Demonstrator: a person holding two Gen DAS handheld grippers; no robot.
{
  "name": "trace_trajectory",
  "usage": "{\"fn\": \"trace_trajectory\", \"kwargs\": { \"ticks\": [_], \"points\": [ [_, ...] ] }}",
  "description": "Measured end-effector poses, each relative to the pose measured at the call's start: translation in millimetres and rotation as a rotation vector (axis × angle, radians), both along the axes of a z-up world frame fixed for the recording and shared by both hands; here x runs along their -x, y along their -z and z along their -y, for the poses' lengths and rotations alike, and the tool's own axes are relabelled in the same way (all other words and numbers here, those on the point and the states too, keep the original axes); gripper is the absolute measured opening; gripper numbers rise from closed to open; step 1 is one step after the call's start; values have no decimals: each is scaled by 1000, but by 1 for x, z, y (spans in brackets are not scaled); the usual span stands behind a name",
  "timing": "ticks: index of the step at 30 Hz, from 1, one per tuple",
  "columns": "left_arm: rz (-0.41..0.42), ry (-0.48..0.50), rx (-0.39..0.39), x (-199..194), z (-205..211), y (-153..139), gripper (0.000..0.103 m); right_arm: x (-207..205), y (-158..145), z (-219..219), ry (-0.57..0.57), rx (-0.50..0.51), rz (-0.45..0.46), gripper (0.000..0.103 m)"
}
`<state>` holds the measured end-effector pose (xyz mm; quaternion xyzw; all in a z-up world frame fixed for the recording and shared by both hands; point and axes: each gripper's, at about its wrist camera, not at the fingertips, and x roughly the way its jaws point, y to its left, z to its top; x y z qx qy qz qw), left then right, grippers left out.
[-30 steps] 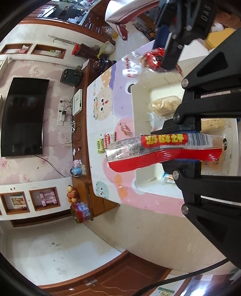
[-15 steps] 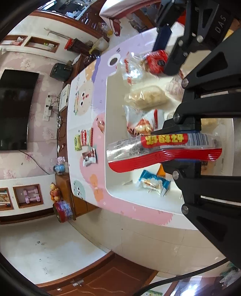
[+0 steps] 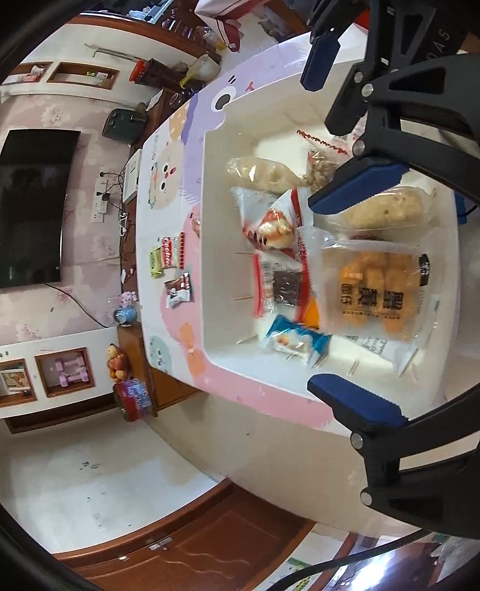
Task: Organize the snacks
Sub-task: 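Lower both snacks into the tray and open both grippers, then move both grippers from the tray back to the remaining snacks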
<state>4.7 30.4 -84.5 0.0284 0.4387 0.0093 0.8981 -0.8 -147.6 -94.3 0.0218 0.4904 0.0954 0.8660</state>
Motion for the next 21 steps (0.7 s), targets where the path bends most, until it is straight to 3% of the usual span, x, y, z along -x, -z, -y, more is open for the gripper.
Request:
{"fn": "trace_trajectory", "kwargs": {
  "ticks": [21],
  "points": [
    [-92,-41,45,-14,-10,27,87,-4,16,4,8,-11,-37,59]
  ]
}}
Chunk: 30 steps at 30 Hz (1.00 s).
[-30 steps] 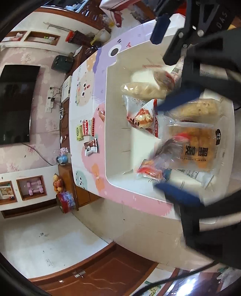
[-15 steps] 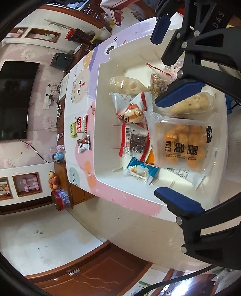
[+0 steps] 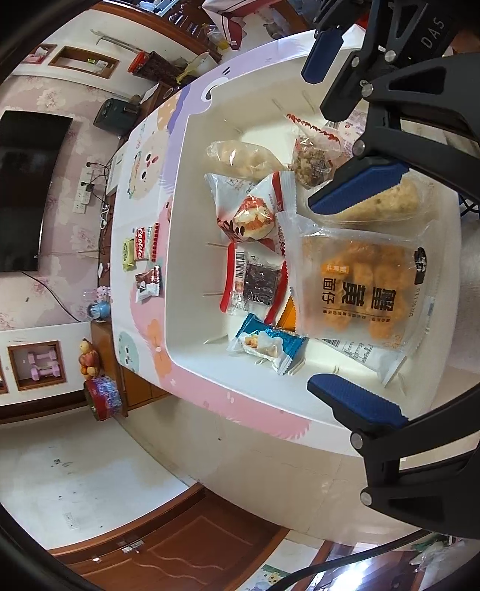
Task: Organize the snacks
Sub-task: 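Move both grippers from the tray back to the remaining snacks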
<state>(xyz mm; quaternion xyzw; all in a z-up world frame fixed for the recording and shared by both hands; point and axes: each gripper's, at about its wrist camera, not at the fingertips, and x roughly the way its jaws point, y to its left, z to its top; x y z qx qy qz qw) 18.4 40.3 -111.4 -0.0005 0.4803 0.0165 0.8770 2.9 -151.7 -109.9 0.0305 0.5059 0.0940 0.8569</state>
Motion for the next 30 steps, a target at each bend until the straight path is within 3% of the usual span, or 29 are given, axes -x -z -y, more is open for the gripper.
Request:
{"fn": "trace_trajectory", "kwargs": {
  "ticks": [8,15,18,22,27,30],
  "points": [
    [6,-3,3,-20,-4,-7,87,-15,-7,-3,-20,37,40,59],
    [24,16,13,-49,-11,-34,87,-41,-27,2,-36,24,39,59],
    [54,47,-9,-66,-14,-58,87,-57,-54,4,-54,43,80,59],
    [57,83,22,-104,-24,-100,87,-86,-97,6,-78,72,128,59],
    [124,77,26,-160,-35,-161,87,-149,-154,9,-61,69,164,59],
    [138,57,16,-201,-37,-180,87,-189,-174,8,-43,78,178,59]
  ]
}}
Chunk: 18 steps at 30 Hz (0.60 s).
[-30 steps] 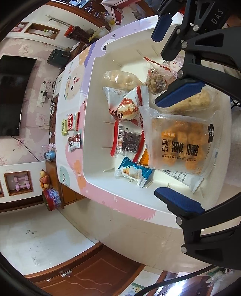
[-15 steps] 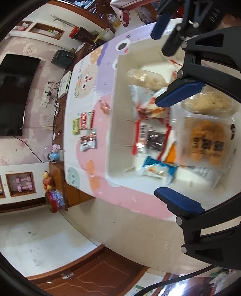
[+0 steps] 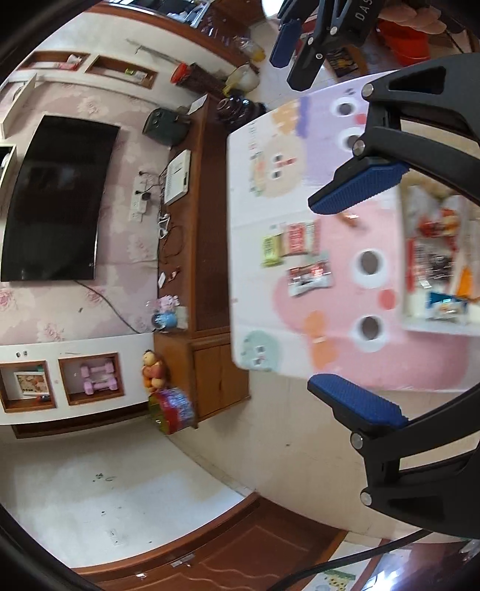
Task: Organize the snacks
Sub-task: 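Move both grippers from the tray back to the remaining snacks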
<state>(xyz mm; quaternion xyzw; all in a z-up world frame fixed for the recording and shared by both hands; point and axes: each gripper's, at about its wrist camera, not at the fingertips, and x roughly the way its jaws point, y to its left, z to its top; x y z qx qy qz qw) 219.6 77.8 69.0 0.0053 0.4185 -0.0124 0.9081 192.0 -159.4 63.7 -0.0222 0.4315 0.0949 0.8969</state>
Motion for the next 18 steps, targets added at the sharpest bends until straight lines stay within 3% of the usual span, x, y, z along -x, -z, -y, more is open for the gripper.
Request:
{"fn": "trace_trajectory", "kwargs": {
  "ticks": [4,7,12,18],
  "points": [
    [-41,-10,-3,-59,-2,9,87,-62,1,-2,30,-17,-36,59],
    [-91,-10,-29,-104,2,44,87,-110,28,-3,66,-16,-89,59],
    [-238,0,-70,-162,12,139,87,-172,106,-2,123,-30,-234,59],
    [-449,-20,-4,-193,23,238,81,-204,203,-10,139,-50,-422,59]
  ]
}}
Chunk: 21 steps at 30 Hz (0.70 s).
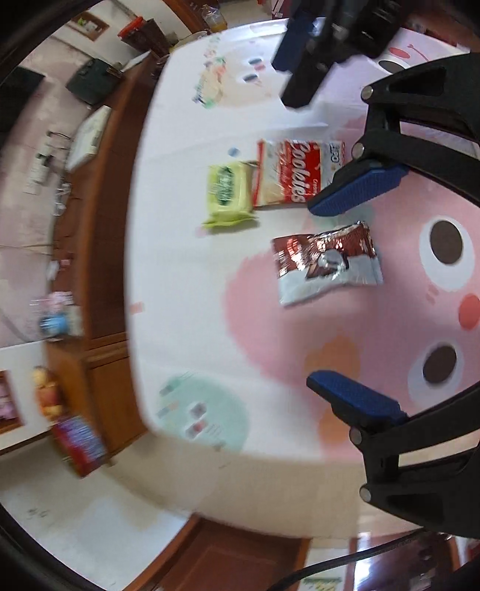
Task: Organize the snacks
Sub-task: 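Move both grippers from the tray back to the remaining snacks, then grasp the brown chocolate packet with the left gripper while the right grasps the red-white Cookies bag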
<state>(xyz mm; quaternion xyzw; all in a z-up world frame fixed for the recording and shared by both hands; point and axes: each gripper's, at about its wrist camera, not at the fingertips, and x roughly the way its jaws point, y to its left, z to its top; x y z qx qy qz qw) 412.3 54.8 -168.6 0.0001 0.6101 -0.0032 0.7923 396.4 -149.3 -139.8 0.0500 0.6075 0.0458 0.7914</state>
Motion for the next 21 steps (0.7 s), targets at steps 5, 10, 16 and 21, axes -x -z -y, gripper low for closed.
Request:
{"fn": "trace_trajectory", "kwargs": {
  "ticks": [5,10,16,21],
  "points": [
    [-85,-36,23,-7,-2,34,73,-9,42,-8,14,-8,-73,59],
    [-127,-40,56,-7,-6,49,73,-16,49,-12,33,-57,-80,59],
    [-123,-4,15,-4,6,56,74,-27,56,-25,24,-60,-106,59],
    [-115,8,11,4,5,48,43,-30,68,-37,8,-13,-143,59]
  ]
}}
